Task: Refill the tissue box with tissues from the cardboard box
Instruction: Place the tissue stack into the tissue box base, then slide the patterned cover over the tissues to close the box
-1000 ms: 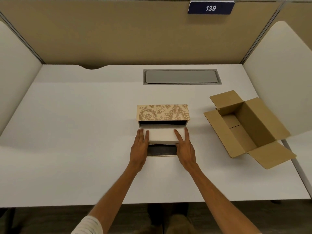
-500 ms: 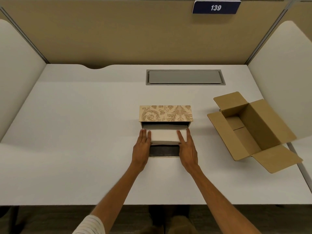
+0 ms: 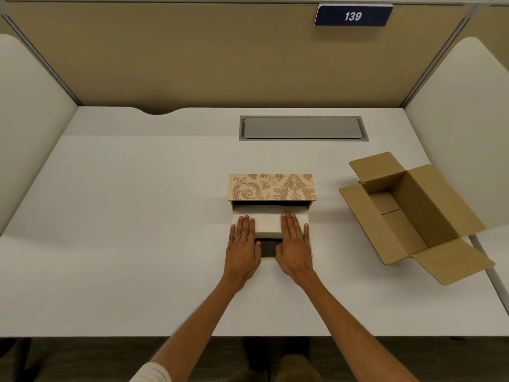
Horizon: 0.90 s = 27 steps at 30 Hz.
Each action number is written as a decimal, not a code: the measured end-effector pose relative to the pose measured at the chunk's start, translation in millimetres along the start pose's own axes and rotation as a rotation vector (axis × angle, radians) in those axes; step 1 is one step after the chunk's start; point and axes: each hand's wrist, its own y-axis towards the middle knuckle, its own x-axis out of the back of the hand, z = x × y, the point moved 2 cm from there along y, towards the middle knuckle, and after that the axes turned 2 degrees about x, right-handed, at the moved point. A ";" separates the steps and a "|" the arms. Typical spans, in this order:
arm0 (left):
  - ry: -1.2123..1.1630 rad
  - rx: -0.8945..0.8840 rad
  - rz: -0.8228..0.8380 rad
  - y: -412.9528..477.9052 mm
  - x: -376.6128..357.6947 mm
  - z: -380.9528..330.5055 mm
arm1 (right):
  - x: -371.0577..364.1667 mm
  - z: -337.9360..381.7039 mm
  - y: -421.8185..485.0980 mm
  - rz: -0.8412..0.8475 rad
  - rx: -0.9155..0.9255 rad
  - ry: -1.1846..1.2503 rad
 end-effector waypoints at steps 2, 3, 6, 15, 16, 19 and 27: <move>-0.027 0.002 -0.008 -0.8 3.1 -2.1 | 5.3 0.4 -0.4 0.003 0.014 0.005; -0.048 0.000 -0.028 -0.7 6.7 -3.5 | 9.4 1.1 -0.9 -0.014 0.015 0.016; -0.144 -0.050 -0.196 6.3 26.7 -7.7 | 30.9 1.6 -1.6 -0.243 -0.007 0.108; -0.215 -0.023 -0.206 99.6 102.5 -6.4 | 94.5 1.3 67.6 -0.340 -0.024 0.192; -0.165 0.039 -0.121 109.9 103.8 -5.1 | 94.3 1.0 75.7 -0.261 -0.033 0.176; -0.171 0.223 0.083 127.4 101.2 4.0 | 90.2 -4.2 90.6 -0.060 -0.117 0.207; -0.492 0.261 0.165 118.5 90.3 20.5 | 86.2 -10.6 88.1 -0.062 -0.154 0.297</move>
